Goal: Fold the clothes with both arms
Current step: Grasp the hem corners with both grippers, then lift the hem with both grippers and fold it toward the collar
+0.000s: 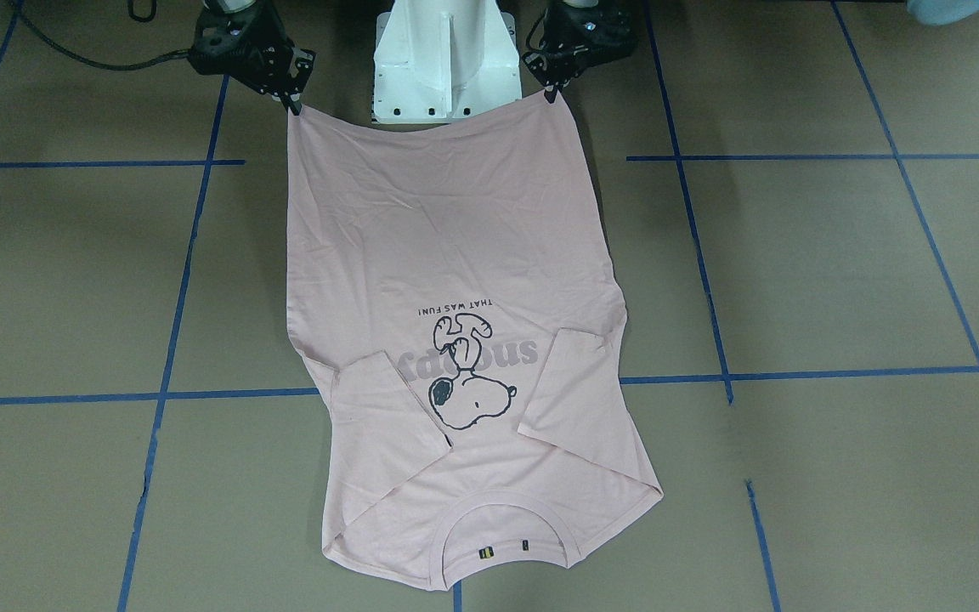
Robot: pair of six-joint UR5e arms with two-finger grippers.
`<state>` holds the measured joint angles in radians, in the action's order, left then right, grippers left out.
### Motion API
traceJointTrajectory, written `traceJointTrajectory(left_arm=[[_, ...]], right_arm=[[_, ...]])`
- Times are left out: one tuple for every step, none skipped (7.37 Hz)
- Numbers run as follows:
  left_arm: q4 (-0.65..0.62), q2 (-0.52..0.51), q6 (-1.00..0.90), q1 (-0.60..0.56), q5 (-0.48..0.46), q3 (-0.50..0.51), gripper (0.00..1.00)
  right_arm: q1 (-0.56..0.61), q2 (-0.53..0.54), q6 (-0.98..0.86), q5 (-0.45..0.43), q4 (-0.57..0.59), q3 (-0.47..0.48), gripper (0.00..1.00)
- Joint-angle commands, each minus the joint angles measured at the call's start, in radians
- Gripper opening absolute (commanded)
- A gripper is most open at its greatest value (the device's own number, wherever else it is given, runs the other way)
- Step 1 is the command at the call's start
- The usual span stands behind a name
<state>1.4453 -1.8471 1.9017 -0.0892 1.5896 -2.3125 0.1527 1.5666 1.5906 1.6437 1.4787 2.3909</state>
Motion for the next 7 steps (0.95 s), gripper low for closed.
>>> traceJointTrajectory(left_arm=[[-0.135,-0.001,-0.068,0.041,0.003,-0.193,0.0],[-0.195,-0.003,-0.108,0.055,0.016,-0.246,0.0],[-0.197,-0.007,-0.11,0.057,0.03,-0.246,0.0],[-0.197,-0.012,-0.116,0.043,0.032,-0.239,0.0],[-0.194,-0.023,-0.171,-0.004,0.029,-0.225,0.0],[-0.192,-0.044,-0.256,-0.085,0.03,-0.182,0.0],[-0.186,-0.066,-0.374,-0.19,0.033,-0.11,0.0]], right_arm=[[-0.098,0.006,0.023,0.031,0.189,0.164,0.0],[-0.128,0.006,0.043,0.033,0.239,0.206,0.0],[-0.119,-0.005,0.043,0.033,0.238,0.212,0.0],[-0.089,-0.035,0.032,0.033,0.238,0.199,0.0],[0.007,-0.134,0.005,0.033,0.238,0.139,0.0],[0.106,-0.237,-0.083,0.038,0.238,0.055,0.0],[0.202,-0.302,-0.166,0.038,0.23,-0.028,0.0]])
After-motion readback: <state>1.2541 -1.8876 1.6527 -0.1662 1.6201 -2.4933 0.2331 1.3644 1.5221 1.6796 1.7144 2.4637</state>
